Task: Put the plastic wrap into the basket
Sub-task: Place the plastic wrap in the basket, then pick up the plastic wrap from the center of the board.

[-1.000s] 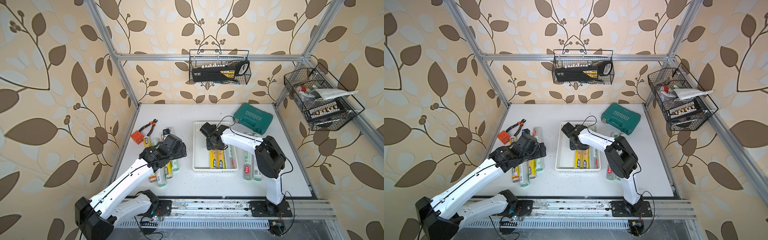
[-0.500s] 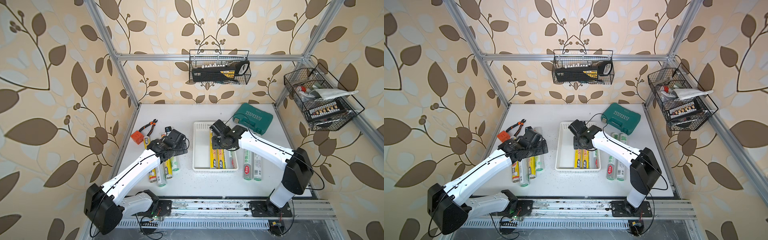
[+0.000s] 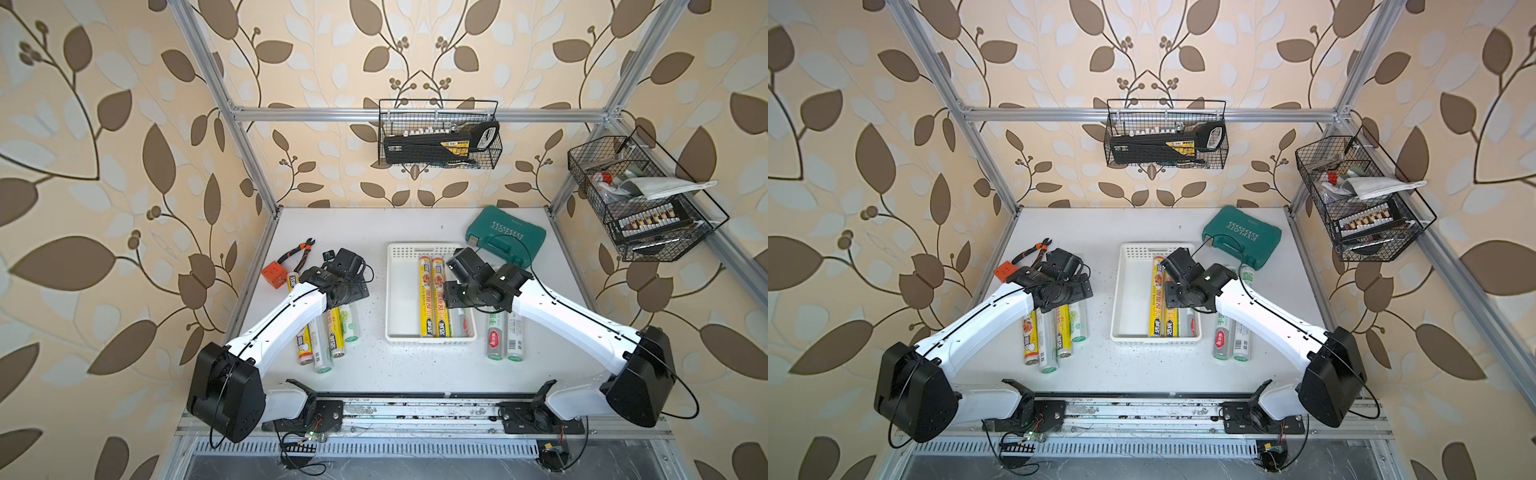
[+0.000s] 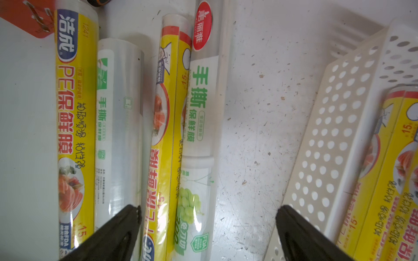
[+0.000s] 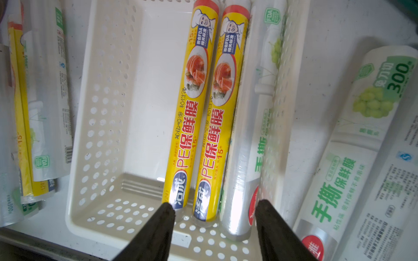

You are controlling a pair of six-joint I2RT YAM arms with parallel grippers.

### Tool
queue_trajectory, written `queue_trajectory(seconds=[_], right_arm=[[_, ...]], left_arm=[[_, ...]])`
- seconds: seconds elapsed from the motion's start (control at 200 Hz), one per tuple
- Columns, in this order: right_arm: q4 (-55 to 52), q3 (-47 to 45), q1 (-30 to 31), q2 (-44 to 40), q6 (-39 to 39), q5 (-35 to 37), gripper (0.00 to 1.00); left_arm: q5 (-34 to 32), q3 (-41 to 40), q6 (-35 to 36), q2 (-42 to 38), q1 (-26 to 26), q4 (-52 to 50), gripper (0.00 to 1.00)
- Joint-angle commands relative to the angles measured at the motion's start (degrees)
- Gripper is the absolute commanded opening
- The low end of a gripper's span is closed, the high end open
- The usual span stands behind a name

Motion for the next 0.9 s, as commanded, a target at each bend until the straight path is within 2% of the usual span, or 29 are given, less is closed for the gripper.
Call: queue_trajectory(seconds=[0.0, 0.335, 0.56, 0.895], right_arm=[[1.27, -2.63, -2.25, -2.03, -1.98, -1.27, 0.61], [3.37, -8.65, -6.48, -7.46, -4.14, -3.47, 0.62], [3.21, -10.75, -8.5, -10.33, -4.91, -5.14, 0.62], [2.06, -10.48, -9.79, -11.83, -4.96, -5.1, 0.62]], left_arm=[[1.12, -0.63, 0.14, 1.71, 0.8, 1.84, 0.99], [0.25, -1.59, 1.29, 8.95, 1.79, 7.37, 0.97], [-0.3, -2.91, 1.72, 10.91, 2.57, 10.53, 0.96], [2.52, -2.09, 2.4, 14.38, 3.19, 13.1, 0.88]])
